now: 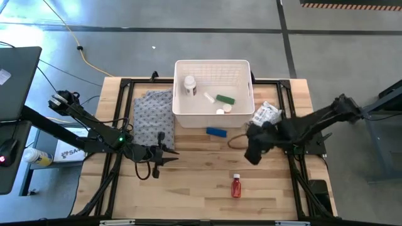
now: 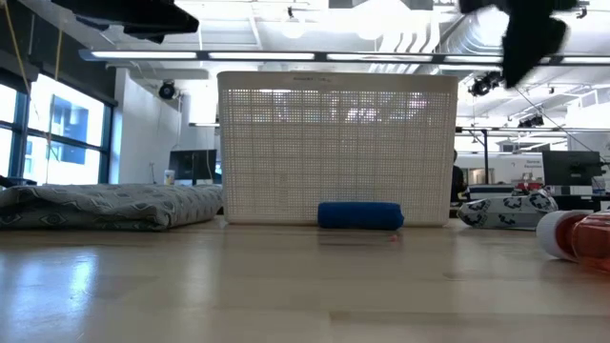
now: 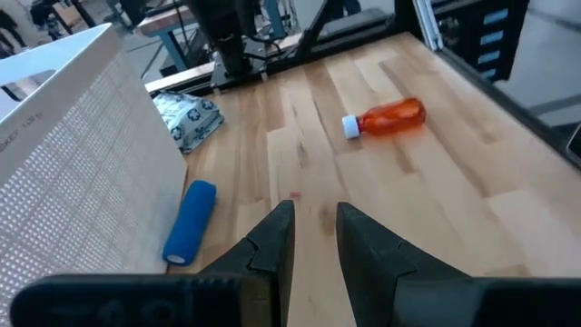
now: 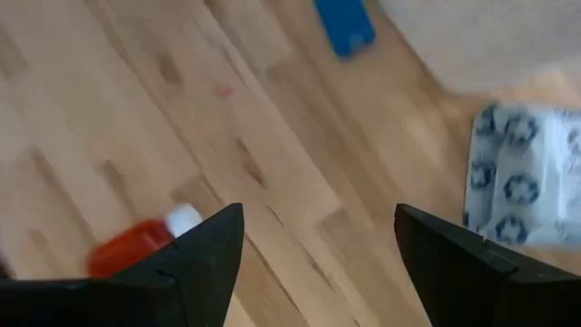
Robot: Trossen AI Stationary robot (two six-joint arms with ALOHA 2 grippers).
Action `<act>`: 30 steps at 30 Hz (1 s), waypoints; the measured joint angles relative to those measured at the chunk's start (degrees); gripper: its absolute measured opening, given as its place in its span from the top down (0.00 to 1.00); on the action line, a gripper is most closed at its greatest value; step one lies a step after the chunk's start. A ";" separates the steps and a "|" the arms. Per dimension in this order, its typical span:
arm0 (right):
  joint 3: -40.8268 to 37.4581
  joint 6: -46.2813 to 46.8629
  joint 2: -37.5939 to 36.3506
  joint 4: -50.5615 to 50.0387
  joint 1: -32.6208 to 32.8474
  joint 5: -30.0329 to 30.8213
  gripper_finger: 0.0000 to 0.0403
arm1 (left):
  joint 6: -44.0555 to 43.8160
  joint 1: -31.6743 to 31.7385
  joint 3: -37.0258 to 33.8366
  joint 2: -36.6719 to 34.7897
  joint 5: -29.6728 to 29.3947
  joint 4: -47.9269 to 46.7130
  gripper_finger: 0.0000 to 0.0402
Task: Pick & place medical supplies in basket/bin
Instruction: Put the mailer bag into the white bin
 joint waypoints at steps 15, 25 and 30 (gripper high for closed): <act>-24.06 11.22 -0.06 1.34 4.85 8.02 0.32 | -7.91 -0.02 0.02 0.00 1.22 -0.26 0.71; -31.03 23.60 -0.06 4.70 3.14 13.10 0.32 | -8.02 -0.02 0.02 0.00 1.22 -0.51 0.71; -34.62 24.36 -0.06 10.39 0.25 15.04 0.32 | -8.56 -0.02 0.02 0.59 2.55 -0.63 0.71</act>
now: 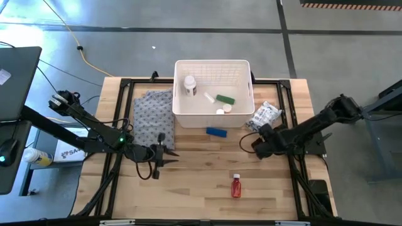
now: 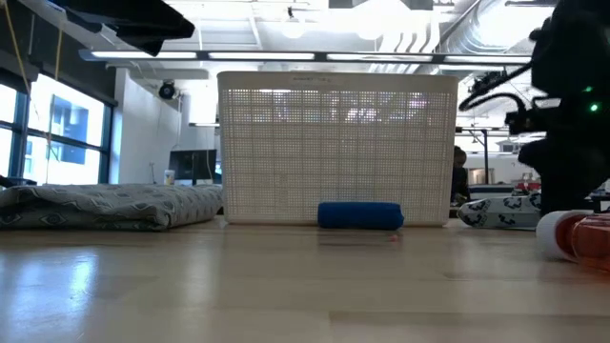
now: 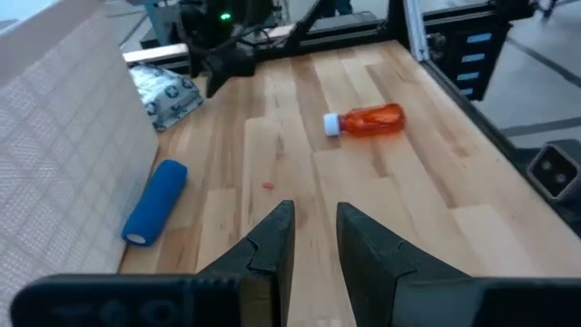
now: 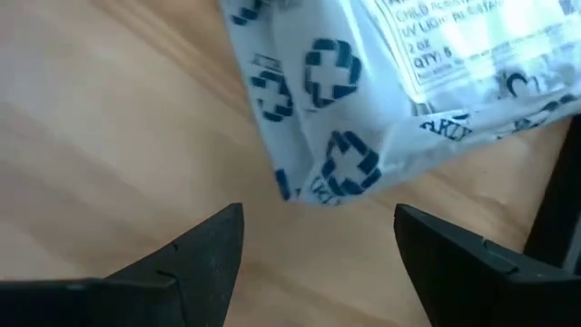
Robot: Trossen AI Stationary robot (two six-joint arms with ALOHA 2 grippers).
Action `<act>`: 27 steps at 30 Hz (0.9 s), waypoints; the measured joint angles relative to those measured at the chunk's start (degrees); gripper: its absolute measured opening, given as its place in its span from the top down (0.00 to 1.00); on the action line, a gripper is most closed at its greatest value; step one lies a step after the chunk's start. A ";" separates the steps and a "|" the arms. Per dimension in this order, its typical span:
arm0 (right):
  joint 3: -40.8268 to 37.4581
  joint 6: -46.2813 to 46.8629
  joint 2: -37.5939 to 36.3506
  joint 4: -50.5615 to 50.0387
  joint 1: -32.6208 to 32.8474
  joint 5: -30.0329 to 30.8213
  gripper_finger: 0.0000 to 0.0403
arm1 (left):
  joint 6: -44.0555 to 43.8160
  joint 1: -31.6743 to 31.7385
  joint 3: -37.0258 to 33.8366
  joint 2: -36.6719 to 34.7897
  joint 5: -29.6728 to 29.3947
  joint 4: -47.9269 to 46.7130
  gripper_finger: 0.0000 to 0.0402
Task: Pick & place medical supplies in basket/bin
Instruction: Put the mailer bag into the white bin
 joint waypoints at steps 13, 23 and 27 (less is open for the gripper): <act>-2.84 -2.30 0.00 2.01 -5.15 2.18 0.32 | 0.05 -0.02 0.00 -0.02 0.51 -0.38 0.71; -2.56 -3.08 0.00 2.24 -6.98 4.48 0.38 | 0.10 -0.02 0.00 -0.02 0.51 -0.88 0.71; -2.72 -3.26 0.00 4.39 -8.21 4.14 0.48 | 0.10 -0.02 0.00 -0.02 0.53 -0.90 0.71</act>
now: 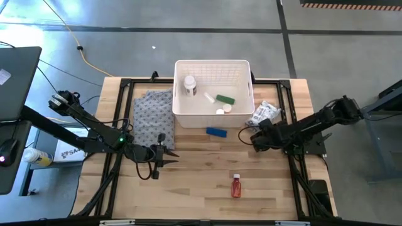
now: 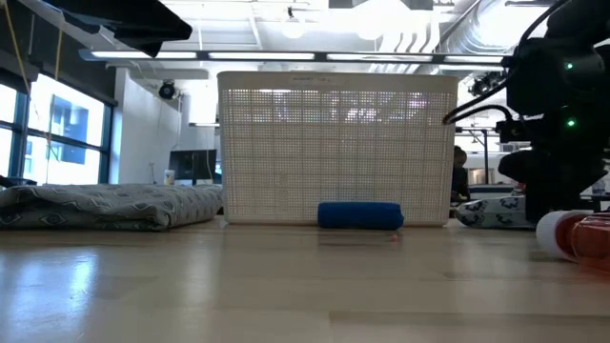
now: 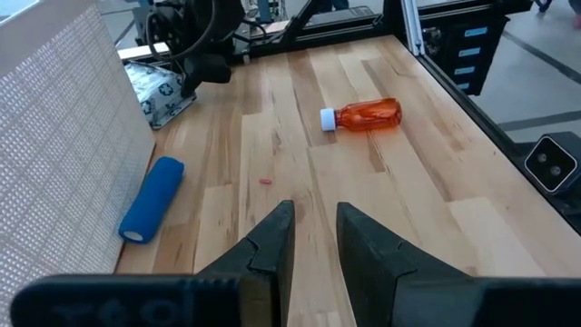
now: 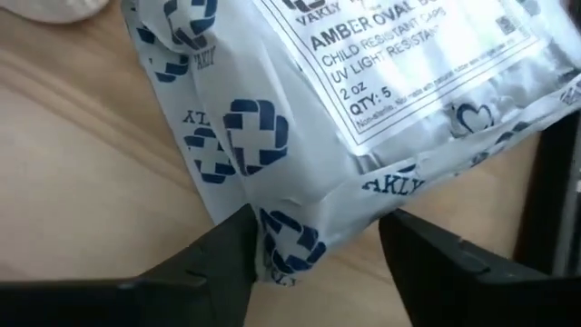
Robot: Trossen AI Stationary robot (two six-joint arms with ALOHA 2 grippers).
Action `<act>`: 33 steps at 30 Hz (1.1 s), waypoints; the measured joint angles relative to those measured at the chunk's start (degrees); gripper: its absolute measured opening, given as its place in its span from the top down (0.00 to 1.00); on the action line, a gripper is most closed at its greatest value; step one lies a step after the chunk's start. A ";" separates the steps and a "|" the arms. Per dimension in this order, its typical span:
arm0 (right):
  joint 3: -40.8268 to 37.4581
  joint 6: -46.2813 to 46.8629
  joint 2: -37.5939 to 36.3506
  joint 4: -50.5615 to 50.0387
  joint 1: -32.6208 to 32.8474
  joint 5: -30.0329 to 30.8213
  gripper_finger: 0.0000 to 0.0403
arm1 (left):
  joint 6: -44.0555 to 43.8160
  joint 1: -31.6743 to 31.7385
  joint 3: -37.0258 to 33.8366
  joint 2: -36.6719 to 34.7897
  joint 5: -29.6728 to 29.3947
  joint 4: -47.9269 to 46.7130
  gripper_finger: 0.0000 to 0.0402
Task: Pick & place medical supplies in basket/bin
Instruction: Put the mailer bag into the white bin
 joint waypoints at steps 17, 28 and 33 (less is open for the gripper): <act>-2.27 -1.84 0.00 2.60 0.47 -4.32 0.77 | 0.00 0.00 0.00 0.00 0.04 -0.31 0.71; 0.38 -1.81 0.00 -0.80 2.97 -8.89 0.99 | -0.99 0.00 0.00 0.00 0.15 -0.28 0.71; 0.38 -1.81 0.00 -0.53 2.97 -9.18 0.99 | -1.01 0.00 0.00 0.00 0.15 -0.28 0.71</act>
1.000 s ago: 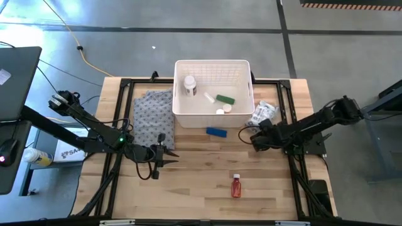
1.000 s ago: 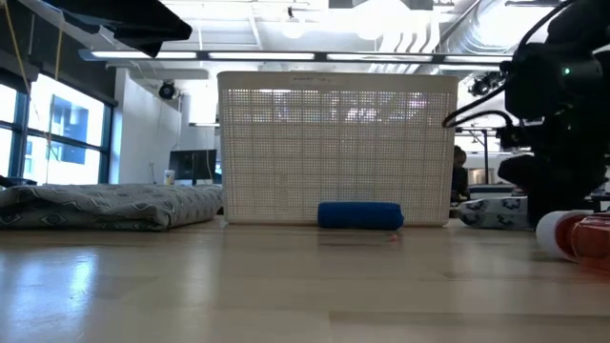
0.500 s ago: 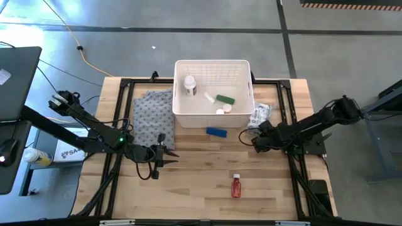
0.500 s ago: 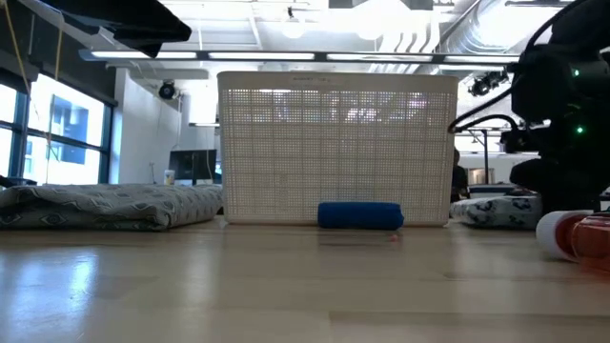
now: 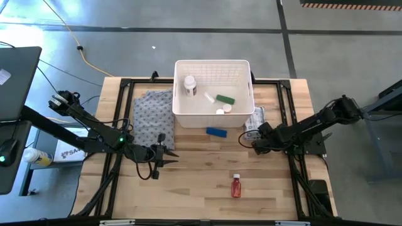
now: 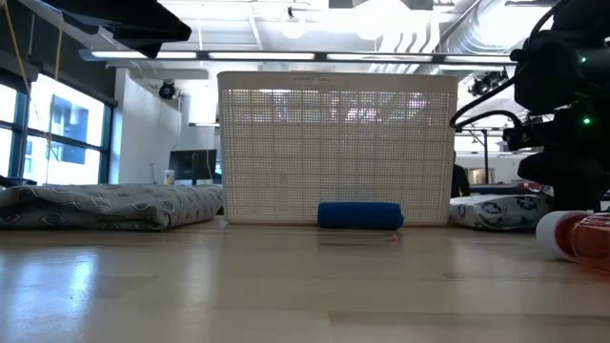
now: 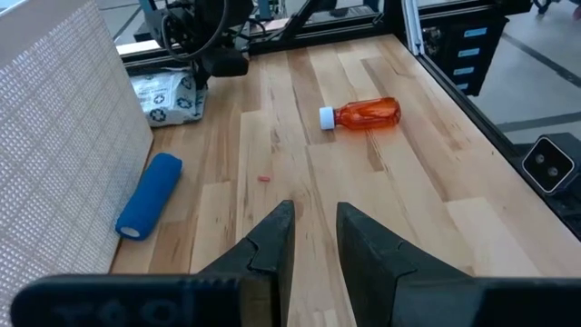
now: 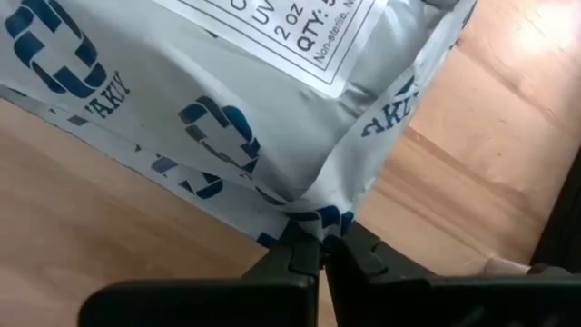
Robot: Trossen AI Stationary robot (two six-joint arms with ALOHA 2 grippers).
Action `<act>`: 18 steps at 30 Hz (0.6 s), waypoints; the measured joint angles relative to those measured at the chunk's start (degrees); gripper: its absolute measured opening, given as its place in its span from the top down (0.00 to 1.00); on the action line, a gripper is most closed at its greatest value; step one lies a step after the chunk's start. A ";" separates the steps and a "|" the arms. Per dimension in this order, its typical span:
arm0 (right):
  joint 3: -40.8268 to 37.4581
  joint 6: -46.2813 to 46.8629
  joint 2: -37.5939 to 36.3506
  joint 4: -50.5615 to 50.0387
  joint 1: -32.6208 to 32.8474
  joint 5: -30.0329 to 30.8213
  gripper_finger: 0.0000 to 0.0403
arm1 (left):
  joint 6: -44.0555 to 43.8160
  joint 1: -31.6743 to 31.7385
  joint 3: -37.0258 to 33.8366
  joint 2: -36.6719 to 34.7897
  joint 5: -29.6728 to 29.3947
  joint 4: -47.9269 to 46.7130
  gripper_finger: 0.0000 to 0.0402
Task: Pick & place medical supplies in basket/bin
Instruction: Put the mailer bag into the white bin
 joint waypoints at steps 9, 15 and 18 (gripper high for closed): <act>1.40 0.14 -0.63 -2.37 0.93 -5.53 1.00 | -0.25 0.02 0.00 0.00 0.61 0.01 0.71; 11.44 0.51 -3.33 -13.38 3.11 -4.71 1.00 | -0.26 0.01 0.00 0.00 2.08 0.02 0.71; 19.00 0.46 -4.01 -19.94 4.37 -4.14 1.00 | -0.26 0.00 0.00 0.00 2.08 0.01 0.71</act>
